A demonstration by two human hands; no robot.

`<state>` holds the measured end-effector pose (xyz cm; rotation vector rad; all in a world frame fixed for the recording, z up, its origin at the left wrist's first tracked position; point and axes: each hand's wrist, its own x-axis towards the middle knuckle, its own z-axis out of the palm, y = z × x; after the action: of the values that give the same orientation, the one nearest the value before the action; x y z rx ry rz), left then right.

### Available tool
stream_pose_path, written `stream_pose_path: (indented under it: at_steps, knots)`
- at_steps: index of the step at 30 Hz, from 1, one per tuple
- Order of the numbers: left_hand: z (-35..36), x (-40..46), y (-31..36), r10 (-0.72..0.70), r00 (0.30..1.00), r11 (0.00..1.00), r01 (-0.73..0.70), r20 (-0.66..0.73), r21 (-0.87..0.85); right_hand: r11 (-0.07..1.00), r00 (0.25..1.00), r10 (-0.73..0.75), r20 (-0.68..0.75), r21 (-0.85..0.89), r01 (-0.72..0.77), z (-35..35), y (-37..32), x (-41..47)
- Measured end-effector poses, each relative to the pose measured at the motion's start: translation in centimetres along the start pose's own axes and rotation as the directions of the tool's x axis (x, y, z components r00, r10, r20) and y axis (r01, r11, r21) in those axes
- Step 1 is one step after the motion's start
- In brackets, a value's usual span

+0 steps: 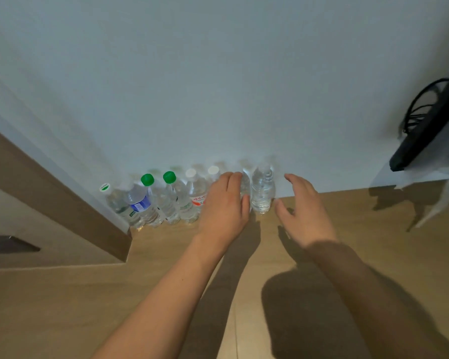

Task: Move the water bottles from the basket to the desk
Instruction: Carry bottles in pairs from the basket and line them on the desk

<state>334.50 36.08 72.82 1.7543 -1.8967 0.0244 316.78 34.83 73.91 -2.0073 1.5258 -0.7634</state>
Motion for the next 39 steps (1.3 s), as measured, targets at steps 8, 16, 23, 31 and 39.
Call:
stream_pose_path:
  at_steps: [8, 16, 23, 31, 39]
  knots:
    - [1.4, -1.6, 6.6, 0.232, 0.970, 0.968, -0.224, 0.068, -0.114, 0.972, 0.967, 0.191, -0.170, -0.108, -0.211, -5.7, 2.9, -10.0]
    - [4.5, -4.2, 21.1, 0.507, 0.855, 0.851, -0.476, 0.108, -0.224, 0.883, 0.822, 0.410, -0.395, -0.055, -0.466, -14.1, 9.1, -21.2]
    - [10.4, -8.7, 40.8, 0.721, 0.683, 0.677, -0.657, 0.121, -0.332, 0.790, 0.632, 0.485, -0.605, -0.009, -0.614, -24.5, 17.8, -34.0]
    - [16.0, -16.9, 63.3, 0.852, 0.517, 0.487, -0.727, 0.081, -0.484, 0.677, 0.424, 0.536, -0.730, 0.072, -0.732, -36.4, 27.2, -47.8]
    - [20.0, -20.7, 76.7, 0.899, 0.425, 0.414, -0.744, 0.108, -0.524, 0.580, 0.279, 0.615, -0.738, 0.184, -0.794, -44.1, 34.5, -54.5]
